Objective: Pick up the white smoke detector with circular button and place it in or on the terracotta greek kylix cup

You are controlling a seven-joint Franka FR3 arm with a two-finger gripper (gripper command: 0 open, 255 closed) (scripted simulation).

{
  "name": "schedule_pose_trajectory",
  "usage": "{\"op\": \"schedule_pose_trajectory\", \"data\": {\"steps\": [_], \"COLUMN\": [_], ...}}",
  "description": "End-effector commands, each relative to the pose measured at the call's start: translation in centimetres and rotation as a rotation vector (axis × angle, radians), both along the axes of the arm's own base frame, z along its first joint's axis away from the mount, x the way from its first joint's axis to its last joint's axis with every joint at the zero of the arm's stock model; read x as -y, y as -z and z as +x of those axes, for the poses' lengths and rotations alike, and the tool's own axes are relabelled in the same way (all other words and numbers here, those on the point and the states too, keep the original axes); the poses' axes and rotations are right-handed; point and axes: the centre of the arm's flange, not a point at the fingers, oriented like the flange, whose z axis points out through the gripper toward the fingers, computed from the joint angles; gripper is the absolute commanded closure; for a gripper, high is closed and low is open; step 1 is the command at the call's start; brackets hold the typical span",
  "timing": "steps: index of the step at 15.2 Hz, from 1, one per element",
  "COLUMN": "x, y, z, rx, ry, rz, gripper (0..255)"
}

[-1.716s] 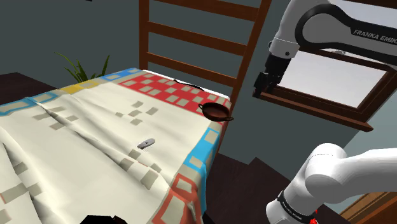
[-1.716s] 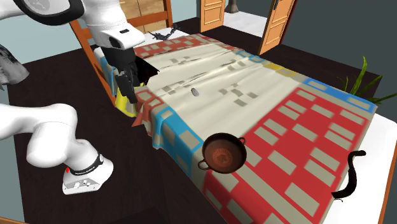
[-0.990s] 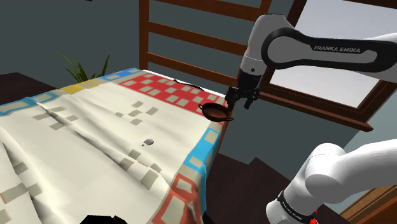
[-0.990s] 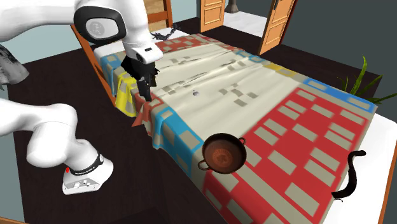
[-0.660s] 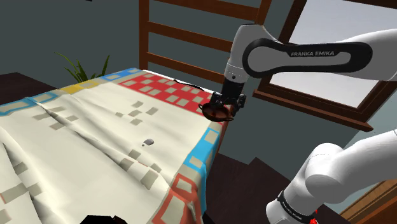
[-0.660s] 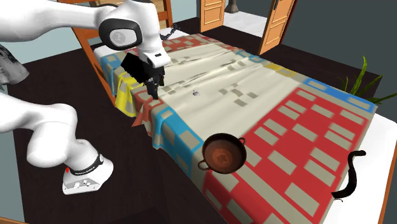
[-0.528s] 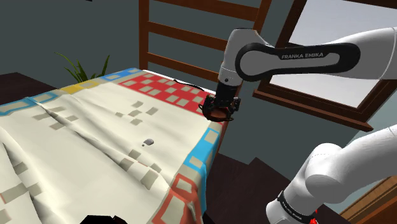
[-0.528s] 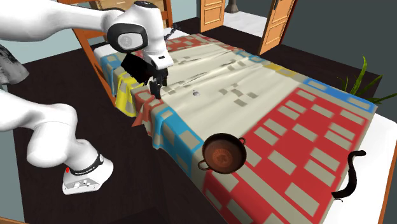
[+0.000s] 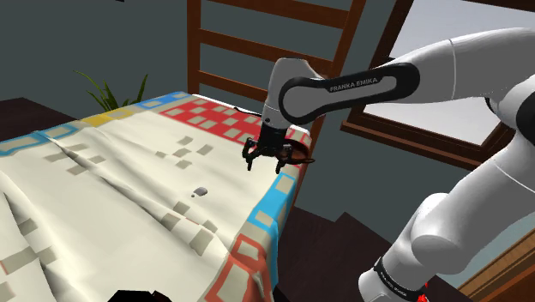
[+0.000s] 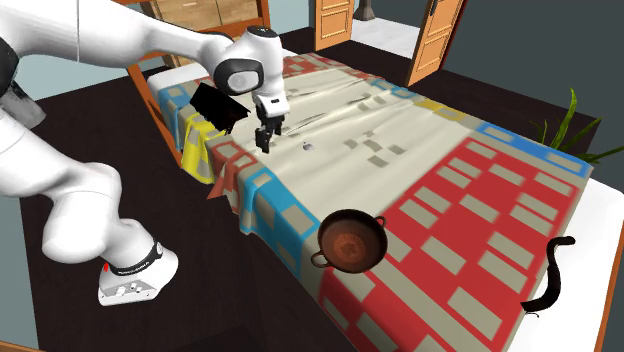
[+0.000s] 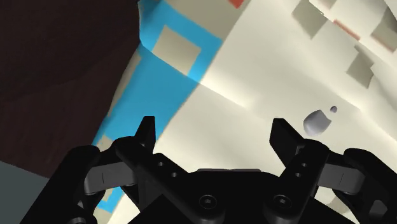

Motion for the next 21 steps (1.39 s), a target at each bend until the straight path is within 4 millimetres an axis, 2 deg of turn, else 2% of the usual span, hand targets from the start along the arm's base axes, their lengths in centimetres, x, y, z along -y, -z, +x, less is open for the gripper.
{"op": "schedule_pose_trajectory", "data": {"steps": [1, 9, 16, 21], "x": [-1.2, -5.5, -8.4, -9.0], "y": [1.7, 7.4, 12.5, 14.8], "z": [2.0, 9.2, 15.9, 16.2], "rx": [-0.006, -0.029, -0.05, -0.051], "ry": [0.047, 0.224, 0.379, 0.386], "rz": [0.015, 0.07, 0.118, 0.12], "gripper": [0, 0, 0, 0]}}
